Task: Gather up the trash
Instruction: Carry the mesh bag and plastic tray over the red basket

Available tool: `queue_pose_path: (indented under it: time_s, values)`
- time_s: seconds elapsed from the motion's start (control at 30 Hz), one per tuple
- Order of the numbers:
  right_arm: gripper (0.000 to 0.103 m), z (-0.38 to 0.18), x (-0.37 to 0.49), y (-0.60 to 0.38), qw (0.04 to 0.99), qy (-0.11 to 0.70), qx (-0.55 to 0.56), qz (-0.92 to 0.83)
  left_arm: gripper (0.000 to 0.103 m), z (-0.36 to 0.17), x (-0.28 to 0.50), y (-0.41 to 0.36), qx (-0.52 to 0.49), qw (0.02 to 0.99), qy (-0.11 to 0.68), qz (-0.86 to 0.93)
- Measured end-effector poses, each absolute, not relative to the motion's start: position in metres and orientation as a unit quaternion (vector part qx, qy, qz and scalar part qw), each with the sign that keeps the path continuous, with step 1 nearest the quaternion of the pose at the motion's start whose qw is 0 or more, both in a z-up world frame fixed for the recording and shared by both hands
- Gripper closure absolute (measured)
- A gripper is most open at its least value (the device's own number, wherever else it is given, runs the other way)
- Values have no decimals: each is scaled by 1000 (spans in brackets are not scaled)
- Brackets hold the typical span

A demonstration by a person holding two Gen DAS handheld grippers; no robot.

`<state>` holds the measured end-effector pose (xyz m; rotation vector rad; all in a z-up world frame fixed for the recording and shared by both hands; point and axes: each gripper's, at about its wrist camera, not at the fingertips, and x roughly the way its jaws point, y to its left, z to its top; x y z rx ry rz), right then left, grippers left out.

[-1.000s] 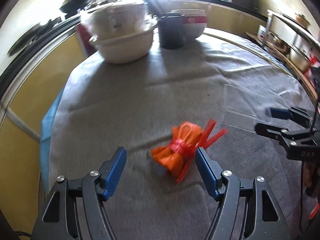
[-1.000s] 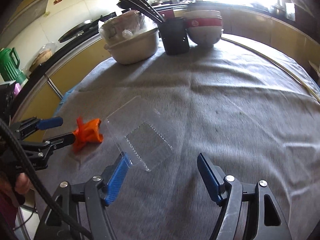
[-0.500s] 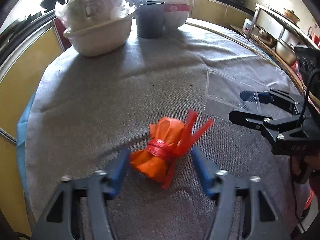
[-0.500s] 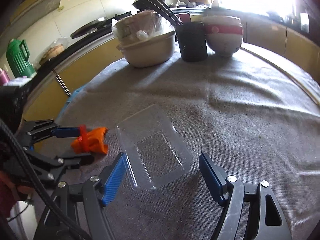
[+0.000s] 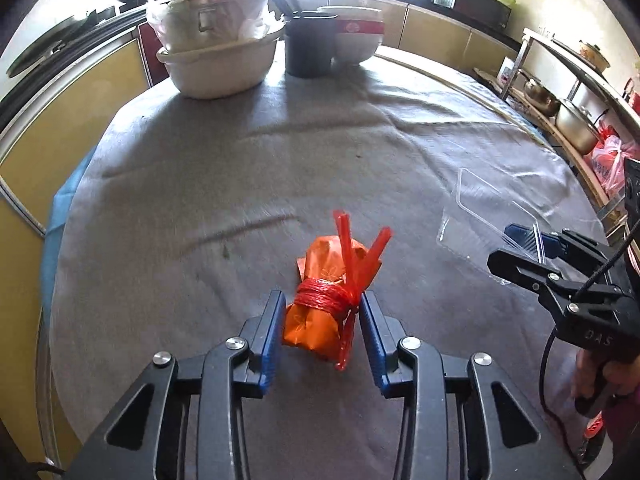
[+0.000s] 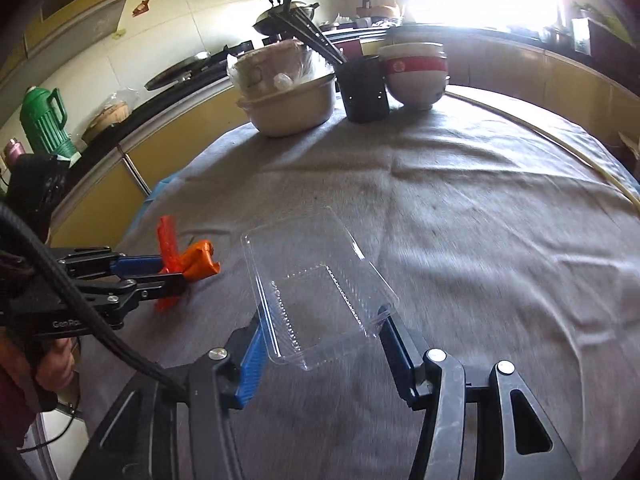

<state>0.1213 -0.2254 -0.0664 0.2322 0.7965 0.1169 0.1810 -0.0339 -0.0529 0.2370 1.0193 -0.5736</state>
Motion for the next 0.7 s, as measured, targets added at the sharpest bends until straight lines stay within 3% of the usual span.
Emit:
queue_pose_path:
  time_s: [0.7]
  values:
    - [47, -33, -9, -226, 931, 342, 120, 32, 64, -2, 59, -59, 166, 854, 407, -278]
